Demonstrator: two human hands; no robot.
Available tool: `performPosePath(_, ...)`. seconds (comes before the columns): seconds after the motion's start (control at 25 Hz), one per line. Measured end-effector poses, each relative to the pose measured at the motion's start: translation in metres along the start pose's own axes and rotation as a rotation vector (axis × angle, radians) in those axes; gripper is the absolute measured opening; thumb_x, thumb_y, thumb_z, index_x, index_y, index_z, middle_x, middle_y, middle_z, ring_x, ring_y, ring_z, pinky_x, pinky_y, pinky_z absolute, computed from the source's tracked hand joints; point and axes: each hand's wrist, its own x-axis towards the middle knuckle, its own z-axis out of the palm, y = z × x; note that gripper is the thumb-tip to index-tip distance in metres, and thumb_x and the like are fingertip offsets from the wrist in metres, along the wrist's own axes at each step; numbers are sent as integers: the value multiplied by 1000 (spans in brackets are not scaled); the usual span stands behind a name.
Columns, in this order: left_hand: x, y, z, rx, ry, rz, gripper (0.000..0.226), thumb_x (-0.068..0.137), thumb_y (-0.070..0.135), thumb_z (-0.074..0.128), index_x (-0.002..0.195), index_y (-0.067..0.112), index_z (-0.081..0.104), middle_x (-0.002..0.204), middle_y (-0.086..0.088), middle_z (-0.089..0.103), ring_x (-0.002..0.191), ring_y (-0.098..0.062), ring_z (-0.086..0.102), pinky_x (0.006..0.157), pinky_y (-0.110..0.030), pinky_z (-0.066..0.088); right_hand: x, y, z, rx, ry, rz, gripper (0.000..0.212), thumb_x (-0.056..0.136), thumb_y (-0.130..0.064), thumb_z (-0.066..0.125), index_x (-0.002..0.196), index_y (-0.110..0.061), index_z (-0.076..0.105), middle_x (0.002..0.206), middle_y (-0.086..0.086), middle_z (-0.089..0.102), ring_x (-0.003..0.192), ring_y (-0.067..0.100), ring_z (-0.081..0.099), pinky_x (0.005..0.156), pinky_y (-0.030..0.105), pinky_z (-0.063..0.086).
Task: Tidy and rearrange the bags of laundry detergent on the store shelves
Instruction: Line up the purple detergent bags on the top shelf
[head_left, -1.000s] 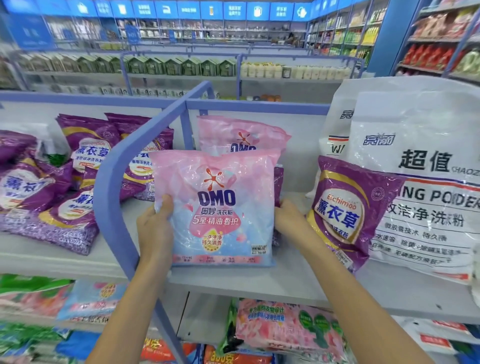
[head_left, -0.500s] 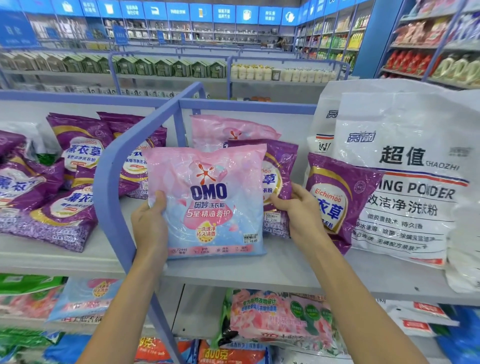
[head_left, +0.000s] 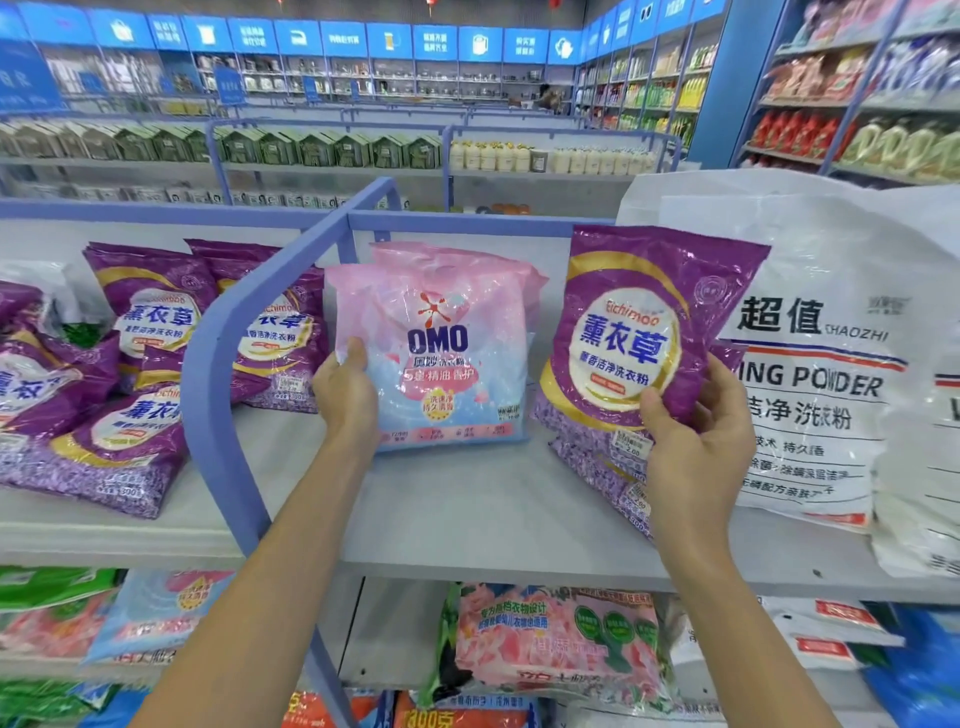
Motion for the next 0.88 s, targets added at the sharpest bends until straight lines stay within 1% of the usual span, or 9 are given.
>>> performPosePath(0.2,26,-9,34,31,-59,23,29,103,28,55,79,14,57,72,3,57,68,-14,53,68,-30,44,-9,13,-1,-32,-66,56,52,89,0,72,135,-22,60,117,-6,72,105,8,69,90,33,60)
performPosePath(0.36,32,-11,41,118,-83,83,41,103,27,56,66,20,41,63,3,42,48,0,43,47,-15,34,-17,30,1,-7,-91,79,56,89,0,72,131,-35,60,135,0,65,122,15,62,101,43,55)
performPosePath(0.4,31,-10,42,143,-87,90,34,102,28,57,72,17,48,68,3,48,55,-1,51,49,-15,36,-17,32,0,-1,-97,82,58,89,1,72,129,-40,59,137,-1,64,125,15,61,101,42,55)
performPosePath(0.48,23,-11,40,269,-87,133,26,98,32,63,107,8,57,100,-4,60,95,-17,62,72,-25,48,-17,29,-4,27,-104,96,57,89,3,70,131,-35,61,129,-2,68,118,13,65,95,31,58)
performPosePath(0.56,2,-19,37,483,6,276,58,91,26,69,139,4,44,138,-13,49,129,-31,45,104,-37,38,-14,25,-11,62,-96,98,55,89,6,68,137,-20,60,116,-5,74,107,11,70,83,21,58)
performPosePath(0.6,-15,-23,37,547,35,407,64,89,20,70,143,2,41,144,-16,43,134,-30,38,110,-36,30,-13,22,-15,76,-85,88,54,89,8,68,137,-16,60,112,-7,75,103,10,71,80,20,58)
performPosePath(0.68,-51,-30,41,548,-159,581,53,90,16,71,138,6,51,136,-10,53,125,-22,46,106,-27,35,-9,17,-24,86,-46,56,53,88,10,67,135,-13,62,109,-6,75,99,9,71,80,22,58)
performPosePath(0.8,-89,-37,62,496,-716,350,47,96,30,68,138,13,56,125,0,65,111,-12,62,98,-26,51,-2,13,-40,95,9,13,50,87,13,65,131,-12,65,108,-4,75,100,11,70,83,25,59)
performPosePath(0.88,-95,-46,78,536,-841,243,57,96,41,65,144,14,51,133,0,64,117,-12,62,105,-35,49,4,12,-52,107,40,-3,49,88,14,64,131,-9,64,108,-4,75,99,8,70,84,24,59)
